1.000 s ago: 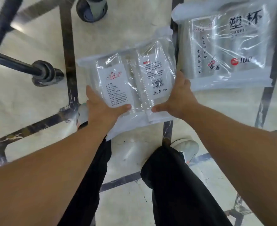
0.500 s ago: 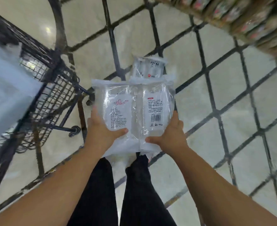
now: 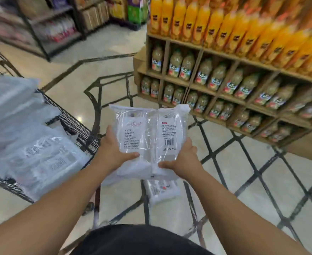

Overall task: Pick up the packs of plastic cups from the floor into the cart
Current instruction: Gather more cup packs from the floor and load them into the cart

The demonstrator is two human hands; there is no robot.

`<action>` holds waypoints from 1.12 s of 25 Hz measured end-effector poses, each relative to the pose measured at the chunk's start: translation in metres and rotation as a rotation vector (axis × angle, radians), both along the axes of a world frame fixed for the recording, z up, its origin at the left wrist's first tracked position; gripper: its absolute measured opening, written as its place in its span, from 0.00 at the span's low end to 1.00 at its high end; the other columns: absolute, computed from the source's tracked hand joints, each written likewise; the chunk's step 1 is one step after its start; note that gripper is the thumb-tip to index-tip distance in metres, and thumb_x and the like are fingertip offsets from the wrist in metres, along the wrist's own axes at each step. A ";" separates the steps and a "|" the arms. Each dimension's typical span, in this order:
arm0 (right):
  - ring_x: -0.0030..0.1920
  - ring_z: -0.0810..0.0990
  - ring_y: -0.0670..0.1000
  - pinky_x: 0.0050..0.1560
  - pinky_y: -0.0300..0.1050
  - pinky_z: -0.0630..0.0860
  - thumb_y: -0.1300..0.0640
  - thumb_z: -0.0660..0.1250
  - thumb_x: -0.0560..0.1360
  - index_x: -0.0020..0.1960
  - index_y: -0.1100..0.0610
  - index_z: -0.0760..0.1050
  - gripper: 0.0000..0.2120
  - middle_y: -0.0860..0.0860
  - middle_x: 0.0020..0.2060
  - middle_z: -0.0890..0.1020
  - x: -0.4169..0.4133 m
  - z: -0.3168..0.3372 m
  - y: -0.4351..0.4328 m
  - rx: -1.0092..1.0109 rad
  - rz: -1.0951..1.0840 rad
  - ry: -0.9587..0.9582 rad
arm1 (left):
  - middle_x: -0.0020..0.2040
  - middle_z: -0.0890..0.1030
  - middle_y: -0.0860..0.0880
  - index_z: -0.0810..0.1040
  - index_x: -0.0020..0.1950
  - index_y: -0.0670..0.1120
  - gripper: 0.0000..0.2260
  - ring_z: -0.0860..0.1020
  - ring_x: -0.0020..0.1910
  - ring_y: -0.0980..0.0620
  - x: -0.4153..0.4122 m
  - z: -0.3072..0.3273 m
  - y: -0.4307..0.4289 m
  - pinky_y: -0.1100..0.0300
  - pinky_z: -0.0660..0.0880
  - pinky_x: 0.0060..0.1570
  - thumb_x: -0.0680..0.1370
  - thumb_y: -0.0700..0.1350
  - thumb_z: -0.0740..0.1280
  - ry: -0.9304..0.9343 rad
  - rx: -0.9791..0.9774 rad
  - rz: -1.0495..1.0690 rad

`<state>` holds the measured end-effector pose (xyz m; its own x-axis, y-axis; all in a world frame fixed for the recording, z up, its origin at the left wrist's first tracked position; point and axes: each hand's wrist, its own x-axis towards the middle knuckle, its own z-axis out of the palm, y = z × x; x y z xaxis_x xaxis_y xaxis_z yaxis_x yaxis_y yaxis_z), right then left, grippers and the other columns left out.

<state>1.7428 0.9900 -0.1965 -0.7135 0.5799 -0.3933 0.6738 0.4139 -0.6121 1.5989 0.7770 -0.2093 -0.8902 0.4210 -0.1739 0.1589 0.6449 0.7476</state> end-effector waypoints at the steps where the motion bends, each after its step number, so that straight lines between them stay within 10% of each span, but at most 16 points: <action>1: 0.70 0.69 0.59 0.61 0.49 0.72 0.42 0.85 0.60 0.81 0.55 0.41 0.68 0.58 0.74 0.59 -0.004 0.006 -0.002 0.004 0.025 0.007 | 0.73 0.67 0.47 0.46 0.82 0.55 0.66 0.68 0.70 0.49 0.001 0.007 -0.007 0.49 0.69 0.69 0.54 0.65 0.83 -0.001 0.016 0.018; 15: 0.66 0.70 0.58 0.63 0.52 0.73 0.39 0.82 0.63 0.78 0.54 0.46 0.60 0.58 0.68 0.63 -0.080 0.033 -0.077 0.063 0.282 0.036 | 0.72 0.68 0.45 0.39 0.79 0.67 0.62 0.70 0.68 0.45 -0.016 0.051 -0.107 0.45 0.71 0.66 0.60 0.61 0.83 -0.006 0.037 0.229; 28: 0.72 0.67 0.57 0.70 0.51 0.68 0.41 0.82 0.64 0.82 0.55 0.36 0.68 0.56 0.73 0.59 -0.185 0.016 -0.198 0.036 0.404 0.023 | 0.80 0.54 0.41 0.32 0.81 0.49 0.64 0.64 0.76 0.43 -0.080 0.013 -0.237 0.50 0.66 0.70 0.67 0.65 0.78 -0.139 -0.022 0.412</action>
